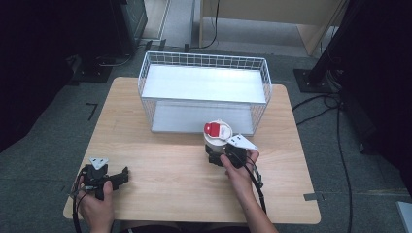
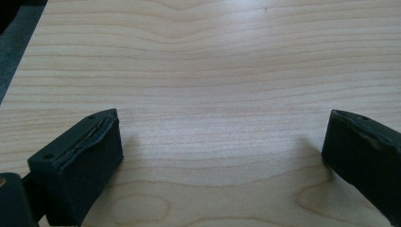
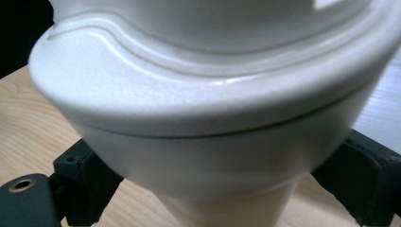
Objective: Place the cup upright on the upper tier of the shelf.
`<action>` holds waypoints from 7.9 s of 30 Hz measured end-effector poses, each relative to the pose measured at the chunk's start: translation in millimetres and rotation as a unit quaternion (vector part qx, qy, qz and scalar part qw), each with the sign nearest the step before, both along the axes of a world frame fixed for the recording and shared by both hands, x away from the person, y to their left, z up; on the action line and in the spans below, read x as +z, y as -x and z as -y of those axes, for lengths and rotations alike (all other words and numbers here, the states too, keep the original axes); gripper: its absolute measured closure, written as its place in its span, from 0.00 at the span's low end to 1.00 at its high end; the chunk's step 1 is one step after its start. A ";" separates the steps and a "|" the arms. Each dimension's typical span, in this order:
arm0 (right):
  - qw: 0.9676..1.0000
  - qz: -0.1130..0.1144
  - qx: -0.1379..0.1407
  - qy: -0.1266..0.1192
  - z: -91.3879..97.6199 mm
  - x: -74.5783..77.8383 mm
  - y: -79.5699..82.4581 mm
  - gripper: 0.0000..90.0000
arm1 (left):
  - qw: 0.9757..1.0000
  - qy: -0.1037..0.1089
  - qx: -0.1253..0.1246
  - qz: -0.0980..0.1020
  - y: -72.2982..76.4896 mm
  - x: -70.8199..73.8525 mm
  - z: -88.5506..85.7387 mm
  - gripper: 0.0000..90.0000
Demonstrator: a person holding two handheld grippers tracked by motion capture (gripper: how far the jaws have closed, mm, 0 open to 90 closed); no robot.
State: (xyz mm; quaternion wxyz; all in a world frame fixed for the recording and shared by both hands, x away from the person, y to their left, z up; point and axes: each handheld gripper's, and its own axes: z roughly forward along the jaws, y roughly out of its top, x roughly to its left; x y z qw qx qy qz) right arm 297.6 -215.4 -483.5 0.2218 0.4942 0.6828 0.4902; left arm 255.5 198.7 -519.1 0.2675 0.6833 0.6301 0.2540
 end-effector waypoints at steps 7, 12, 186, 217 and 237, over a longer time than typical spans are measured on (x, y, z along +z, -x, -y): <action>1.000 0.022 -0.008 -0.006 -5.1 -4.6 -4.1 0.08 | 1.000 0.000 0.000 0.000 0.0 0.0 0.0 0.00; 0.999 0.032 -0.014 -0.009 -8.6 -9.3 -7.9 0.07 | 1.000 0.000 0.000 0.000 0.0 0.0 0.0 0.00; 0.986 0.164 -0.014 -0.039 21.8 114.8 -68.9 0.00 | 1.000 -0.001 -0.006 0.000 -1.4 0.0 1.0 0.00; 0.986 0.157 -0.042 -0.026 79.6 67.3 -13.8 0.00 | 1.000 -0.001 -0.006 0.000 -1.4 0.0 1.0 0.00; 0.988 0.125 -0.087 -0.017 129.2 31.1 19.8 0.00 | 1.000 0.000 -0.005 0.000 -1.4 0.0 1.1 0.00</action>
